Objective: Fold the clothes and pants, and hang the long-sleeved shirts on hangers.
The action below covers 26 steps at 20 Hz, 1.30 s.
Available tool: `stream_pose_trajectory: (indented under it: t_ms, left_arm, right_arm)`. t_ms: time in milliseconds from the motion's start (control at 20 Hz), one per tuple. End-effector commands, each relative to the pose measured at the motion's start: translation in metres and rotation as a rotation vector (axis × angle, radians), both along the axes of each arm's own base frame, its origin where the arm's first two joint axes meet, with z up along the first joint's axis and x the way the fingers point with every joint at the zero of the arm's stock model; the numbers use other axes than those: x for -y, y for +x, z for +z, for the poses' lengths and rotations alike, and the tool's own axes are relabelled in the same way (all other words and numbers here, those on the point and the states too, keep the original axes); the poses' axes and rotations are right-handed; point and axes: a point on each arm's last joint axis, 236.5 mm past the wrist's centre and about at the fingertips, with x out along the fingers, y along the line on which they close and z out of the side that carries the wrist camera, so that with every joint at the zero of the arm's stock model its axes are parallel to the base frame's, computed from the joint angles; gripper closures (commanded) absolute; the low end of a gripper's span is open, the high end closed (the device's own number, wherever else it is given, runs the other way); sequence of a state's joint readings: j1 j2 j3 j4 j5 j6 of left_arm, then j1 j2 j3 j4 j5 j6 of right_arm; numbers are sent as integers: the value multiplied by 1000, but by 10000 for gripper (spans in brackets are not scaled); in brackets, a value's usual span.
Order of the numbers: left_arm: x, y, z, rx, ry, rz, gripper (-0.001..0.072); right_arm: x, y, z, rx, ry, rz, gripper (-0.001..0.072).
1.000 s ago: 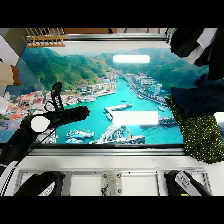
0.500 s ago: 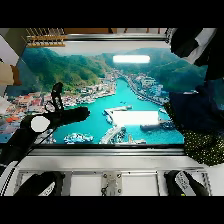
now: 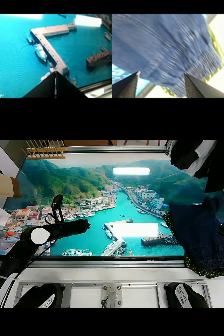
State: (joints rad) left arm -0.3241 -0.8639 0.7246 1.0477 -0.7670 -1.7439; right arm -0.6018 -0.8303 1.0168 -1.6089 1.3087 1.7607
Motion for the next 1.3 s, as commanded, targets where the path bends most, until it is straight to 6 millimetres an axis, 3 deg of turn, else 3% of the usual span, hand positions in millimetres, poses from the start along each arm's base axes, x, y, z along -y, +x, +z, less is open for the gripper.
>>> stream_pose_trajectory:
  t_ms: [0, 100, 200, 450, 500, 550, 650, 700, 1250]
  left_arm:
    - [0, 0, 0, 2, 0, 0, 702]
    - [-2, 7, 4, 32, 0, 17, 702]
    - [-12, 23, 12, 79, -12, 71, 702]
    - [-40, 47, 39, 152, -3, 131, 702]
    - [-41, 48, 44, 159, -4, 132, 702]
    - [-41, 49, 48, 165, -6, 132, 702]
    - [-40, 50, 50, 167, -8, 131, 702]
    - [-40, 50, 50, 167, -7, 131, 702]
    - [-40, 50, 50, 167, -8, 132, 702]
  right_arm:
    - [-58, 42, 32, 162, -27, 266, 107]
    - [-103, 65, 32, 200, 12, 436, 106]
    - [-134, 87, 30, 232, 18, 545, 107]
    - [-183, 101, 12, 192, 55, 693, 110]
    - [-188, 102, 10, 186, 59, 708, 117]
    - [-190, 102, 9, 184, 61, 715, 212]
    - [-192, 101, 9, 182, 62, 719, 613]
    - [-192, 101, 9, 180, 63, 719, 660]
    - [-193, 94, 5, 150, 75, 723, 660]
